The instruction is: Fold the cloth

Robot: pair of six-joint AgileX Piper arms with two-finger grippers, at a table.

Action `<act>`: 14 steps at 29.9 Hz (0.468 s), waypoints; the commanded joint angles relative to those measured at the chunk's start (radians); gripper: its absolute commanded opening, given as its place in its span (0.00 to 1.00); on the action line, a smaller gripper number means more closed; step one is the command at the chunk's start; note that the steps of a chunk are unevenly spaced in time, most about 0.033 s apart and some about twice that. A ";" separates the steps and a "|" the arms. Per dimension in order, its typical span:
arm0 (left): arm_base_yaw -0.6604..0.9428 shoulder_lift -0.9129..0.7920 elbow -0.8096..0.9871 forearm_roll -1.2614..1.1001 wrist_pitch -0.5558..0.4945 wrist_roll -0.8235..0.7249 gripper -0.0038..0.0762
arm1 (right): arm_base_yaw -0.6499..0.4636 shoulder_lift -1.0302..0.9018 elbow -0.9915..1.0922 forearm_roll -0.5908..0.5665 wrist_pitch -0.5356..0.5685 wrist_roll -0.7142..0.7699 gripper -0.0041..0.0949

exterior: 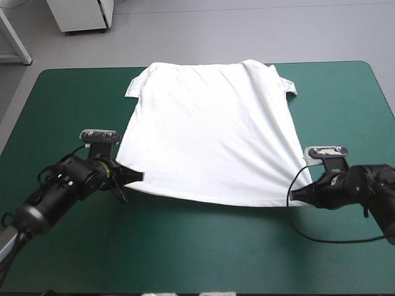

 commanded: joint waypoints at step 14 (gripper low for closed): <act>-0.178 -0.375 0.259 -0.152 0.206 -0.083 0.04 | -0.007 -0.258 0.148 0.091 0.213 -0.009 0.02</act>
